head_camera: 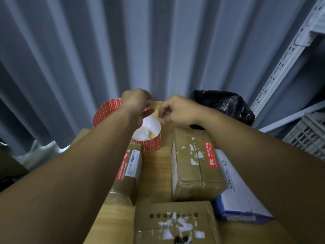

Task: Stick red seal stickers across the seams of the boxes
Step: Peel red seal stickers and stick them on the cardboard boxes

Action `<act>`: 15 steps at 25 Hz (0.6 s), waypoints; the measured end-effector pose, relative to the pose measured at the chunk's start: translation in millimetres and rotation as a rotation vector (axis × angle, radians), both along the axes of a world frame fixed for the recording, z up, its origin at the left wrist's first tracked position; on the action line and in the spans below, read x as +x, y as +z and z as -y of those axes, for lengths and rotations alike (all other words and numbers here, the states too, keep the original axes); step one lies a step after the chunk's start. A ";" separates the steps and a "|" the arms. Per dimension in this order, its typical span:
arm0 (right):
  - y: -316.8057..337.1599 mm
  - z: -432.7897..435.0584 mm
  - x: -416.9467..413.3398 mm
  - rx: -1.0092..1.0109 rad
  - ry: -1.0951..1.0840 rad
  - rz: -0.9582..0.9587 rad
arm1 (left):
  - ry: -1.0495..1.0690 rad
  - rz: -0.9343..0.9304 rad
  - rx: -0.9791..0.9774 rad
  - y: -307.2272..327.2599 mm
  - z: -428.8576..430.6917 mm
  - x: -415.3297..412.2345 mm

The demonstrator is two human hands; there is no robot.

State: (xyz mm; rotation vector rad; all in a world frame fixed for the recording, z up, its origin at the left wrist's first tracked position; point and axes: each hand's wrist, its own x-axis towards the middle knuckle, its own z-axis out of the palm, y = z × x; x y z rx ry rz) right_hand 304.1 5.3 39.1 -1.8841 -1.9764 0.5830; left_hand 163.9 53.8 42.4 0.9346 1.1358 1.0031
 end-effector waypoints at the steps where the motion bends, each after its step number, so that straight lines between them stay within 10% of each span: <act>1: -3.5 -1.2 -16.4 -0.041 0.083 0.086 | 0.019 -0.003 0.007 0.7 1.0 -5.3; 9: -58.6 -10.9 -67.6 -0.174 0.100 0.519 | 0.043 0.021 -0.003 0.9 8.5 -36.4; 15: -31.0 0.5 -39.5 0.119 -0.128 0.096 | 0.067 -0.013 0.002 5.8 11.8 -45.7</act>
